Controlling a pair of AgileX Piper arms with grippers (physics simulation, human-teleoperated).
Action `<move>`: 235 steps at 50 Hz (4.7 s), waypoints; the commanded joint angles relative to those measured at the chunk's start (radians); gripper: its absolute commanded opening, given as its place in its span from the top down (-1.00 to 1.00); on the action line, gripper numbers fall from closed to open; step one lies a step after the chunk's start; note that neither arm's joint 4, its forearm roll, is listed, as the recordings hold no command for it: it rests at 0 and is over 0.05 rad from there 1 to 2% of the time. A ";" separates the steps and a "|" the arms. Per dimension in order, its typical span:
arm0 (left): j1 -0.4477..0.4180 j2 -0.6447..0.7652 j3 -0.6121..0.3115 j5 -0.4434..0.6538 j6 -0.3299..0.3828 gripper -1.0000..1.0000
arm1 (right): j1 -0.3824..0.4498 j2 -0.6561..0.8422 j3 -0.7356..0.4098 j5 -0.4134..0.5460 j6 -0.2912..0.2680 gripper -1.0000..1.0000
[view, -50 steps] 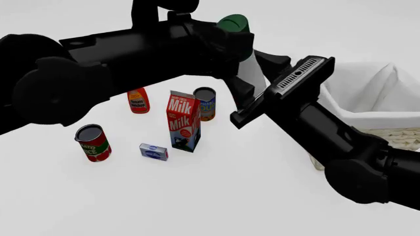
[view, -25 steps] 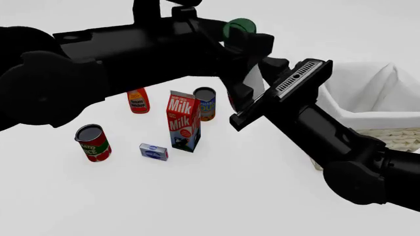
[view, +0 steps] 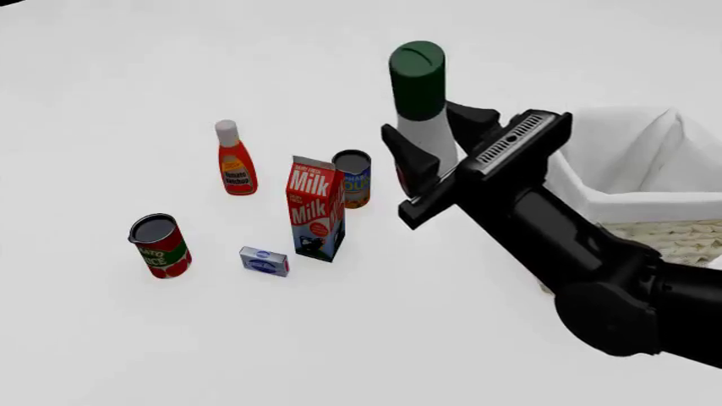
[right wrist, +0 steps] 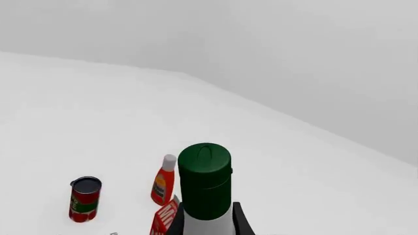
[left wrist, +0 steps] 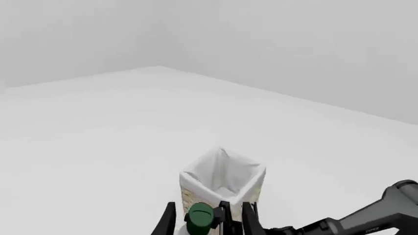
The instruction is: Pick the salad dressing and place it in the basket.
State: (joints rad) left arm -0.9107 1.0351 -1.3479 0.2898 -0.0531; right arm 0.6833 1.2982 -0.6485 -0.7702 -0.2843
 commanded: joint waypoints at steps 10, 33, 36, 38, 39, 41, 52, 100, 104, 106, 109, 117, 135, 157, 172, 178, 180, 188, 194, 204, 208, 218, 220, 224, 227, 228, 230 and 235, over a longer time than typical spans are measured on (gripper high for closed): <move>0.276 -0.441 0.160 0.043 0.065 -1.00 | -0.021 -0.045 0.021 -0.003 0.032 1.00; 0.867 -0.999 0.839 -0.130 0.041 -1.00 | -0.058 -0.233 0.026 0.112 0.062 1.00; 0.904 -1.023 0.939 -0.151 0.001 -1.00 | -0.068 -0.261 0.027 0.128 0.061 1.00; 0.922 -1.035 1.009 -0.221 0.033 -1.00 | -0.075 -0.284 0.026 0.142 0.063 1.00; 0.926 -1.035 1.037 -0.250 0.044 -1.00 | -0.079 -0.294 0.026 0.147 0.063 1.00; 0.919 -1.035 1.096 -0.282 -0.009 -1.00 | -0.089 -0.322 0.027 0.155 0.063 1.00; 1.000 -1.035 1.348 -0.529 0.086 -1.00 | -0.128 -0.387 0.009 0.199 0.053 1.00; 1.079 -1.035 1.348 -0.347 -0.016 -1.00 | -0.596 -0.236 -0.130 0.163 0.189 1.00; 1.083 -1.035 1.348 -0.345 -0.010 -1.00 | -0.652 -0.207 -0.152 0.162 0.209 1.00; 1.082 -1.035 1.348 -0.344 -0.008 -1.00 | -0.669 -0.193 -0.159 0.153 0.196 1.00; 1.088 -1.035 1.348 -0.337 -0.008 -1.00 | -0.679 -0.173 -0.170 0.152 0.193 1.00; 1.095 -1.035 1.348 -0.326 -0.007 -1.00 | -0.745 -0.126 -0.177 0.134 0.180 1.00; 1.085 -1.035 1.348 -0.309 -0.017 -1.00 | -0.826 -0.103 -0.139 0.117 0.200 1.00; 1.093 -1.035 1.348 -0.289 -0.034 -1.00 | -0.881 0.106 -0.165 0.026 0.266 1.00; 1.093 -1.035 1.348 -0.281 -0.040 -1.00 | -0.877 0.209 -0.227 0.046 0.282 1.00; 1.098 -1.035 1.348 -0.276 -0.044 -1.00 | -0.871 0.235 -0.251 0.059 0.273 1.00; 1.102 -1.035 1.348 -0.276 -0.046 -1.00 | -0.872 0.242 -0.258 0.062 0.274 1.00; 1.105 -1.035 1.348 -0.273 -0.048 -1.00 | -0.869 0.269 -0.273 0.076 0.268 1.00; 1.108 -1.035 1.348 -0.270 -0.051 -1.00 | -0.864 0.263 -0.260 0.087 0.242 1.00; 1.107 -1.035 1.348 -0.270 -0.055 -1.00 | -0.853 0.229 -0.230 0.096 0.223 1.00; 1.103 -1.035 1.348 -0.271 -0.054 -1.00 | -0.853 0.221 -0.225 0.100 0.217 1.00; 1.108 -1.035 1.348 -0.271 -0.063 -1.00 | -0.867 0.234 -0.223 0.097 0.208 1.00; 1.108 -1.035 1.348 -0.271 -0.063 -1.00 | -0.869 0.238 -0.223 0.103 0.207 1.00; 1.107 -1.035 1.348 -0.273 -0.063 -1.00 | -0.869 0.249 -0.224 0.104 0.204 1.00; 1.107 -1.035 1.348 -0.274 -0.064 -1.00 | -0.872 0.258 -0.220 0.105 0.201 1.00; 1.107 -1.035 1.348 -0.273 -0.065 -1.00 | -0.873 0.260 -0.219 0.104 0.199 1.00; 1.106 -1.035 1.348 -0.273 -0.063 -1.00 | -0.876 0.266 -0.216 0.105 0.193 1.00; 1.108 -1.035 1.348 -0.269 -0.068 -1.00 | -0.874 0.267 -0.206 0.101 0.187 1.00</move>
State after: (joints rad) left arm 0.1965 0.0000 0.0000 0.0182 -0.1166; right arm -0.1876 1.5567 -0.8611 -0.6658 -0.0991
